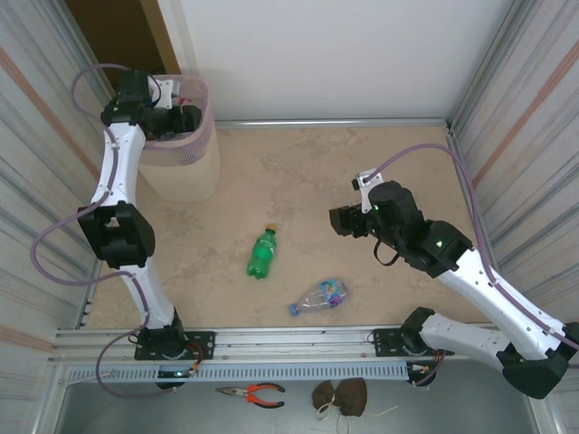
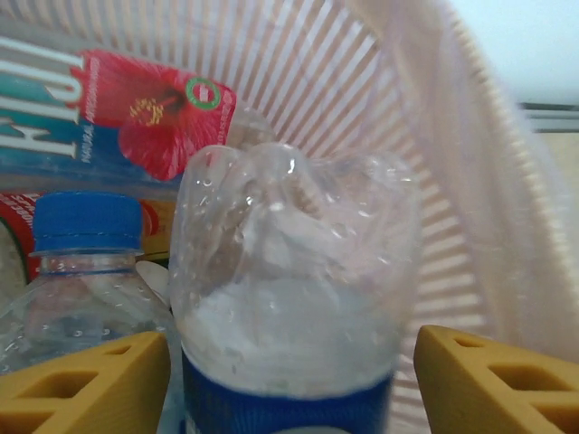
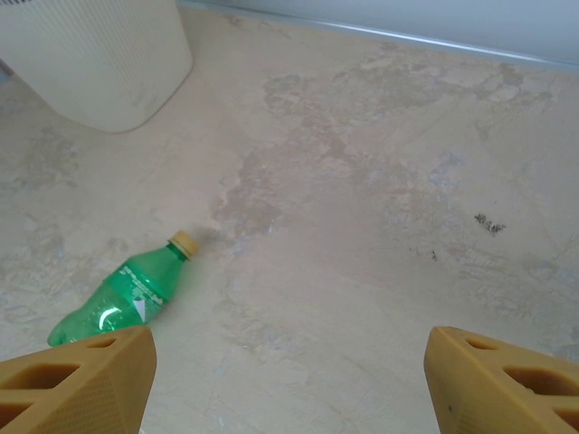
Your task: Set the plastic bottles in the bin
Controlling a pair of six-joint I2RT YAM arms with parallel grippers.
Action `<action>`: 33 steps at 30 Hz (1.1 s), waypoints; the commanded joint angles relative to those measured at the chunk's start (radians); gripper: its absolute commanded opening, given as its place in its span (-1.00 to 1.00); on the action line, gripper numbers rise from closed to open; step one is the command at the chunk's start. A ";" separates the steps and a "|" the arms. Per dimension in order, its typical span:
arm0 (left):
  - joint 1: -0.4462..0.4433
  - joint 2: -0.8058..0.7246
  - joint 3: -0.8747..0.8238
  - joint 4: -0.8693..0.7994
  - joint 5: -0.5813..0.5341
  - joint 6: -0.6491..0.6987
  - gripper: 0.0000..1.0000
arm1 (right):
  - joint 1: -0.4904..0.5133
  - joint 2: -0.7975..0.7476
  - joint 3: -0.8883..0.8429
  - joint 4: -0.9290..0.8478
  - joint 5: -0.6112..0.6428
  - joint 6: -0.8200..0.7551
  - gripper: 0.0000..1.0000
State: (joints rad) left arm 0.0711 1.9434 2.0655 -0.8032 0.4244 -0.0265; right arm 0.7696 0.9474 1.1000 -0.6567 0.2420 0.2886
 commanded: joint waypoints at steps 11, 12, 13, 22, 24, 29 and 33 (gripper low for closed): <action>-0.006 -0.058 0.134 -0.052 0.047 0.002 0.00 | -0.007 -0.030 0.014 -0.017 0.023 0.024 0.53; -0.006 -0.049 0.139 -0.052 0.047 0.004 -0.04 | -0.006 -0.032 0.013 -0.017 0.022 0.024 0.53; -0.006 -0.035 0.147 -0.053 0.050 0.005 -0.08 | -0.006 -0.032 0.012 -0.018 0.022 0.025 0.53; -0.006 0.079 0.150 -0.054 0.081 -0.001 -0.26 | -0.006 -0.053 -0.004 -0.023 0.034 0.035 0.53; -0.007 0.090 0.117 -0.044 0.080 -0.001 -0.26 | -0.006 -0.056 -0.011 -0.021 0.037 0.039 0.53; -0.006 0.073 0.038 0.002 0.077 -0.004 -0.28 | -0.006 -0.061 -0.012 -0.026 0.033 0.046 0.53; -0.006 0.028 0.035 0.026 0.066 -0.008 -0.25 | -0.007 -0.065 -0.006 -0.030 0.040 0.040 0.53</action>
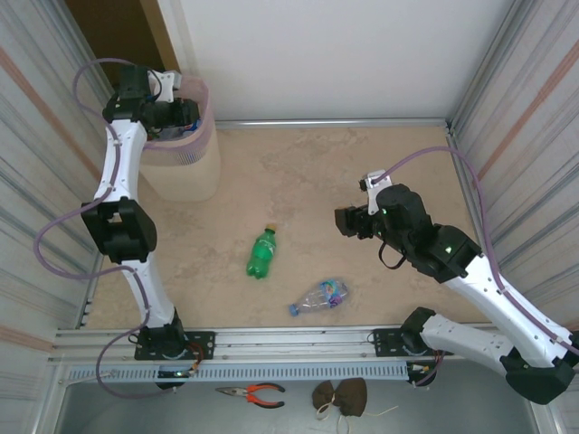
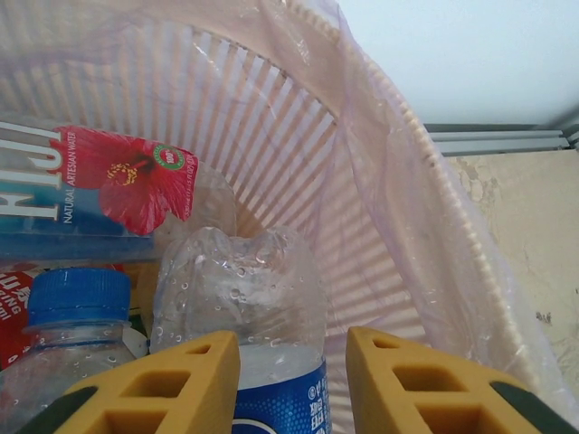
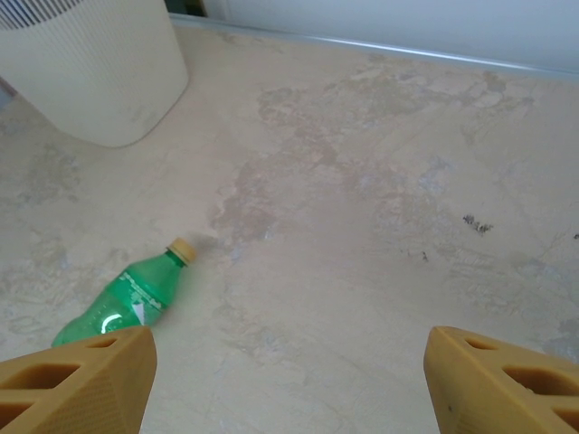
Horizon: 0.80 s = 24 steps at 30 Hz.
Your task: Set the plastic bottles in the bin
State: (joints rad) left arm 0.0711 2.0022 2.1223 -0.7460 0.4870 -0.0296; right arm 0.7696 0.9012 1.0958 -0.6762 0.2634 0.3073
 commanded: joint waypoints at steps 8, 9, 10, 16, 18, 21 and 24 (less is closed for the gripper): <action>-0.007 -0.139 0.026 -0.032 0.042 -0.034 -0.15 | -0.007 -0.025 -0.005 -0.010 0.020 0.021 0.52; -0.009 -0.153 0.020 -0.035 0.045 -0.033 -0.14 | -0.007 -0.025 -0.006 -0.007 0.019 0.021 0.52; -0.011 -0.166 0.015 -0.036 0.046 -0.032 -0.14 | -0.007 -0.026 -0.007 -0.008 0.018 0.021 0.52; -0.069 -0.268 -0.075 -0.046 0.038 -0.016 -0.12 | -0.007 -0.033 -0.019 -0.001 0.020 0.024 0.53; -0.109 -0.309 -0.132 -0.047 0.015 0.000 -0.10 | -0.006 -0.035 -0.024 -0.001 0.026 0.027 0.53; -0.187 -0.373 -0.239 -0.042 -0.040 0.022 -0.07 | -0.008 -0.040 -0.030 -0.002 0.036 0.031 0.53; -0.270 -0.430 -0.346 -0.035 -0.112 0.030 -0.04 | -0.009 -0.048 -0.035 -0.002 0.046 0.030 0.53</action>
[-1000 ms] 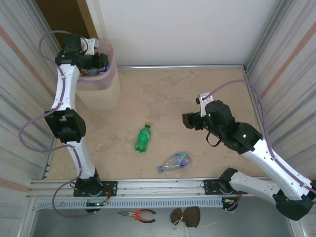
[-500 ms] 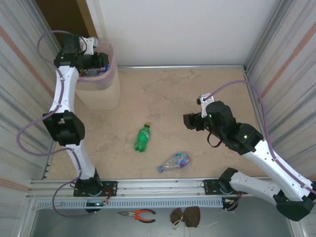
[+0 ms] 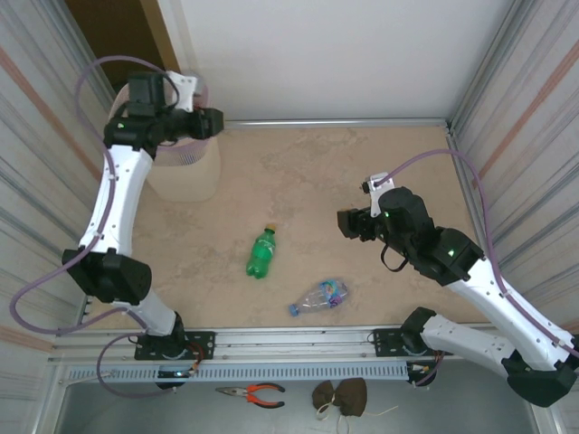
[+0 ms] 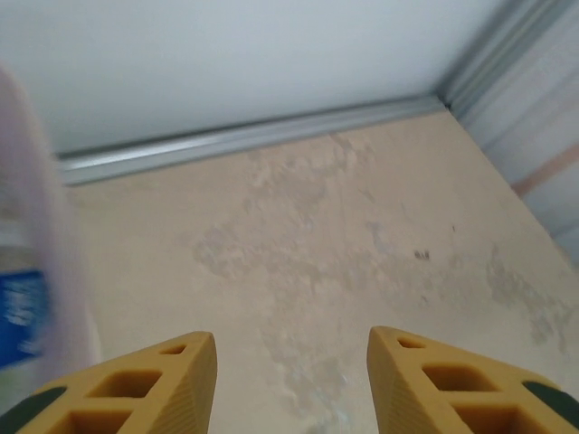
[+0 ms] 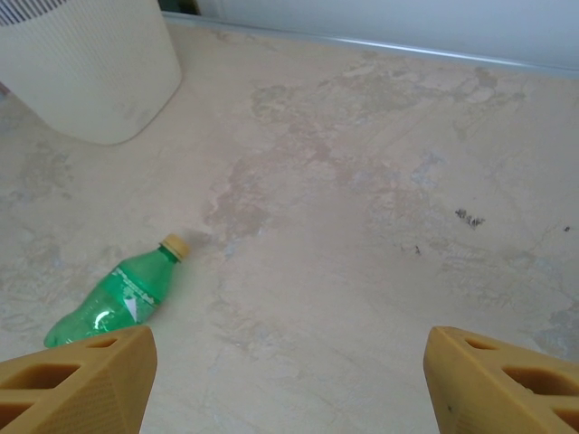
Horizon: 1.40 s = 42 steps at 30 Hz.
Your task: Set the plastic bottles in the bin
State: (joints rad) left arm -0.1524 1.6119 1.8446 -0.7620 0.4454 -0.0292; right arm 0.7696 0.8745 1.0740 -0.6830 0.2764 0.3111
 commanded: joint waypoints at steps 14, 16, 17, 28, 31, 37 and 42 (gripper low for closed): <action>-0.417 -0.169 -0.588 0.029 -0.341 -0.099 0.42 | -0.012 -0.009 -0.019 0.001 0.028 0.028 0.54; -0.442 -0.184 -0.659 0.054 -0.351 -0.134 0.46 | -0.013 -0.005 -0.020 0.002 0.025 0.028 0.55; -0.456 -0.190 -0.695 0.064 -0.357 -0.151 0.50 | -0.012 -0.004 -0.022 0.002 0.024 0.029 0.55; -0.496 -0.141 -0.883 0.162 -0.379 -0.236 0.68 | -0.015 0.006 -0.030 0.011 -0.008 0.039 0.55; -0.495 -0.102 -0.894 0.208 -0.329 -0.247 0.69 | -0.014 0.008 -0.028 0.011 -0.007 0.037 0.55; -0.495 -0.021 -0.894 0.273 -0.305 -0.260 0.63 | -0.015 0.008 -0.026 0.007 -0.011 0.029 0.56; -0.496 0.036 -0.872 0.261 -0.310 -0.244 0.44 | -0.017 0.000 -0.026 -0.006 0.002 0.022 0.57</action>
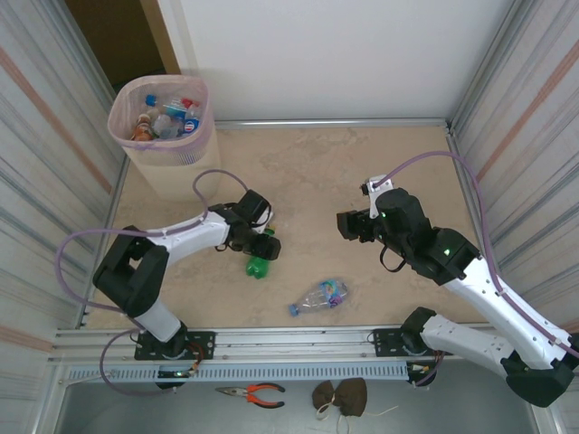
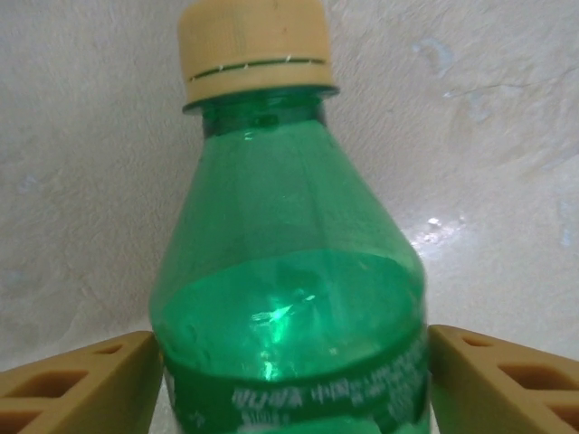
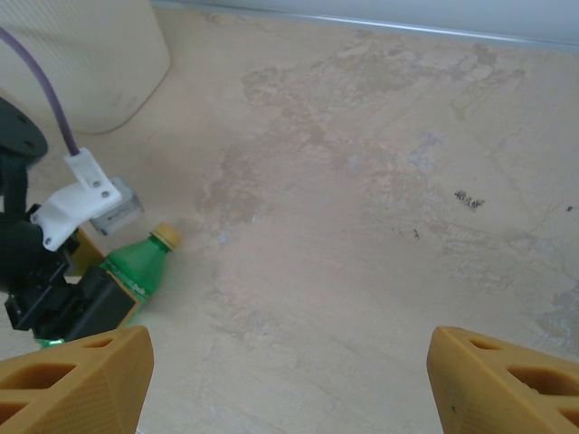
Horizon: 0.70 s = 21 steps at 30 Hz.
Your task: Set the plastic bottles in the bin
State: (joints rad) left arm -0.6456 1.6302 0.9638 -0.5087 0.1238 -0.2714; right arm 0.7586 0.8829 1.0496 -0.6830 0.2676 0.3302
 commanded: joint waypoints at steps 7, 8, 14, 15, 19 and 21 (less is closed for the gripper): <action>-0.003 0.032 0.019 -0.005 0.008 0.003 0.22 | -0.013 -0.015 -0.008 -0.003 0.021 0.003 0.57; -0.003 0.028 0.020 -0.007 0.008 0.003 0.19 | -0.013 -0.013 -0.008 -0.003 0.020 0.001 0.57; -0.003 -0.024 0.044 -0.050 -0.021 0.017 0.15 | -0.018 -0.001 -0.003 0.005 0.015 -0.005 0.58; -0.002 -0.037 0.055 -0.065 -0.026 0.025 0.15 | -0.018 0.002 -0.005 0.009 0.011 -0.006 0.58; 0.016 -0.094 0.103 -0.135 -0.040 0.062 0.15 | -0.025 0.020 -0.001 0.025 -0.002 -0.012 0.58; 0.039 -0.130 0.137 -0.176 -0.045 0.090 0.14 | -0.026 0.033 0.005 0.029 -0.008 -0.016 0.58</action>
State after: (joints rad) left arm -0.6334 1.5780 1.0374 -0.6044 0.1055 -0.2359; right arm 0.7433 0.9005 1.0485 -0.6762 0.2642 0.3290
